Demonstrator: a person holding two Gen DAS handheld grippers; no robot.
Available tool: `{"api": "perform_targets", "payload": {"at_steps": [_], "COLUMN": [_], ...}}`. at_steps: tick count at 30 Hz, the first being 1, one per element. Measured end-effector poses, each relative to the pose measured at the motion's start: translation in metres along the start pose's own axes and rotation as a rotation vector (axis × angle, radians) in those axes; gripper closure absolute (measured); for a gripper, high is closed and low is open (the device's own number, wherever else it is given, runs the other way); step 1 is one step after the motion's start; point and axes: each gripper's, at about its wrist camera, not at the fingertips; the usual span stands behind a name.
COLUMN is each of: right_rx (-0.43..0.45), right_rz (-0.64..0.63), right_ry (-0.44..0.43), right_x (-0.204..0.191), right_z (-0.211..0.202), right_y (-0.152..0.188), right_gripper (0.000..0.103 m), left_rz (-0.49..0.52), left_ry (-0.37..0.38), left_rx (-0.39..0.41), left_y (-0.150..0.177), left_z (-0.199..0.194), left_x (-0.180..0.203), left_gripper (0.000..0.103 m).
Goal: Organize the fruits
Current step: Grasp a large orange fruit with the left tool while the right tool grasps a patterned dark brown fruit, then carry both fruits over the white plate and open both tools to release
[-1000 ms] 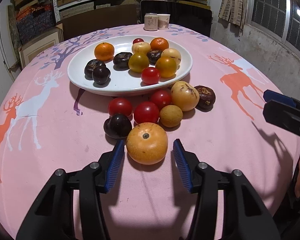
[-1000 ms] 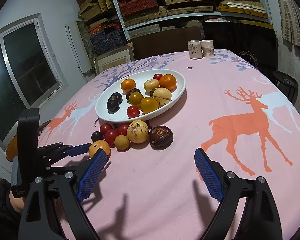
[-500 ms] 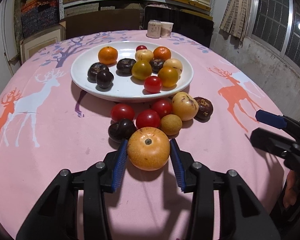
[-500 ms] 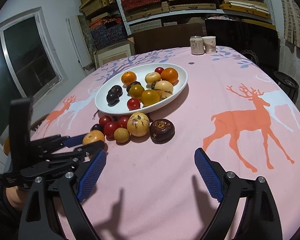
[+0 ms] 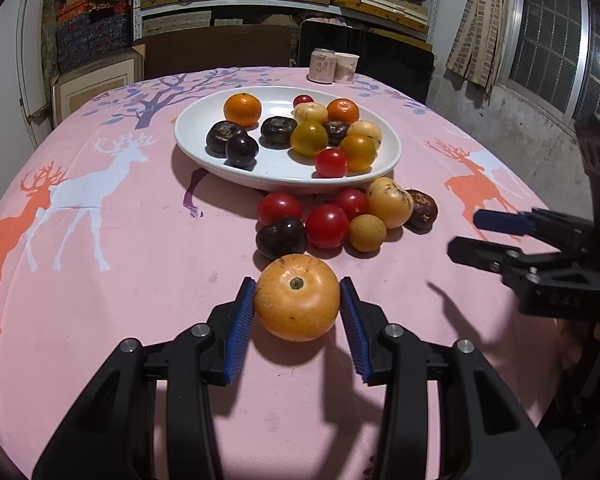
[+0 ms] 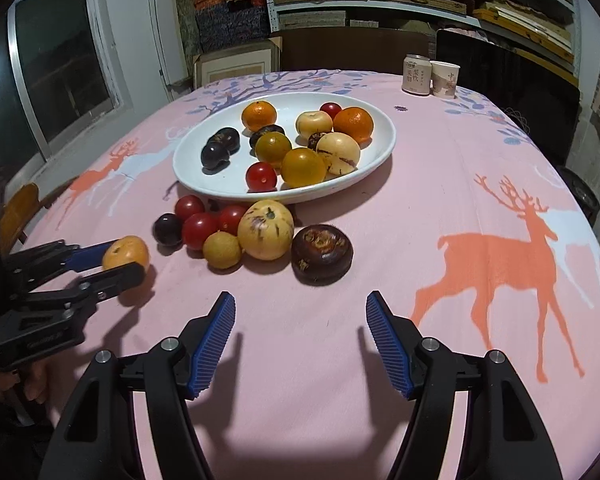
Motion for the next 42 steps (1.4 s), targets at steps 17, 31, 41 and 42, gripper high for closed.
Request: {"api": "perform_targets", "payload": {"at_steps": [17,31,41,42], "right_rx": [-0.118,-0.160,-0.146,-0.147], "right_rz": [-0.067,-0.138,-0.100,-0.103], "right_ry": [0.027,0.022,0.011,0.013], "right_x": [-0.003,0.003,0.014,0.014], "right_z": [0.049,0.049,0.043,0.042], "right_y": [-0.028,-0.036,-0.030,-0.028], "right_gripper": [0.040,0.041,0.062,0.062], "left_rz": [-0.010,-0.005,0.002,0.002], "left_ry": [0.015,0.019,0.022,0.021], "left_rx": [-0.017,-0.021,-0.026,-0.025], "left_y": [0.000,-0.001,-0.001,-0.001], "left_z": [0.003,0.004,0.005,0.005], "left_x": [-0.002,0.000,0.003,0.002], "left_gripper": [0.061,0.061,0.061,0.061]}}
Point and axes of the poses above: each gripper's, at about its wrist camera, not at the fingertips, and z roughly the way its jaws point, x to its right, y to its underside, and after that the axes turned 1 degree about -x, right-handed
